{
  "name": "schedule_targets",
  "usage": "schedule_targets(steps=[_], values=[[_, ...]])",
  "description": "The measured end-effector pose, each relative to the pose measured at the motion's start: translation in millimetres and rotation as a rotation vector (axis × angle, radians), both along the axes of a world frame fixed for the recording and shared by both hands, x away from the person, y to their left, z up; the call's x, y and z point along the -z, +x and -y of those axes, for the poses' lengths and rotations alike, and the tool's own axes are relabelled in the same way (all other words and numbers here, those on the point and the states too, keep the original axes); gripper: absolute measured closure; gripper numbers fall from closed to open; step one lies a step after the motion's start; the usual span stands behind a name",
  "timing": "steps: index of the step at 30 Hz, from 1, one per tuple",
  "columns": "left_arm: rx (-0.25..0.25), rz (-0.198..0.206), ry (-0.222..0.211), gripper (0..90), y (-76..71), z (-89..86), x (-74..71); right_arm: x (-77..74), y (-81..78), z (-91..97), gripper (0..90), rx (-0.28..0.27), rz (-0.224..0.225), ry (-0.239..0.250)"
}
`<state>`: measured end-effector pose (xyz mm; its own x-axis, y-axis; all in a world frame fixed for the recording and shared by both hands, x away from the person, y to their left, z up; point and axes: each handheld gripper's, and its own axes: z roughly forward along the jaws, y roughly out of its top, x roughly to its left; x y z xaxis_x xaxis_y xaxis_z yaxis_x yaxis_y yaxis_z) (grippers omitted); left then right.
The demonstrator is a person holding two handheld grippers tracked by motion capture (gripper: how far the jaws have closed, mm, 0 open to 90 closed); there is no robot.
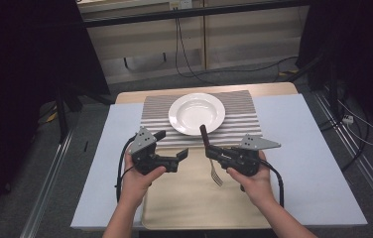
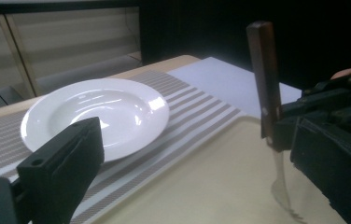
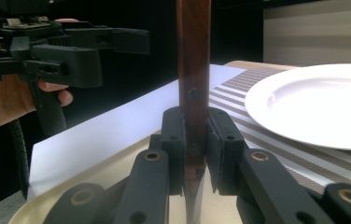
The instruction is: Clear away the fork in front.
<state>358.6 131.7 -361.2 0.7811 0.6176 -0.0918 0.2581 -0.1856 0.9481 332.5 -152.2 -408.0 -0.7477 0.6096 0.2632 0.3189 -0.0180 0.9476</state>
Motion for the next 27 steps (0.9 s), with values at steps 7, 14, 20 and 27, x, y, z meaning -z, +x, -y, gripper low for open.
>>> schedule_targets(steps=[7, 14, 20, 27], values=[[0.025, -0.029, -0.030, 9.6, 0.7, 7.9, 3.9, 1.1, -1.2, -7.3, 78.2, -0.013, 0.005, -0.015], [0.038, -0.063, -0.071, 18.5, 2.3, 19.3, 3.7, 1.2, -2.8, -13.5, 78.2, -0.017, 0.016, -0.028], [0.046, -0.095, -0.091, 30.4, 2.3, 31.0, 6.6, 0.5, -4.1, -18.6, 78.2, -0.012, 0.028, -0.053], [0.100, -0.117, -0.117, 74.2, 1.8, 38.8, 6.9, -0.3, -5.6, -22.6, 77.8, 0.000, 0.044, -0.075]])
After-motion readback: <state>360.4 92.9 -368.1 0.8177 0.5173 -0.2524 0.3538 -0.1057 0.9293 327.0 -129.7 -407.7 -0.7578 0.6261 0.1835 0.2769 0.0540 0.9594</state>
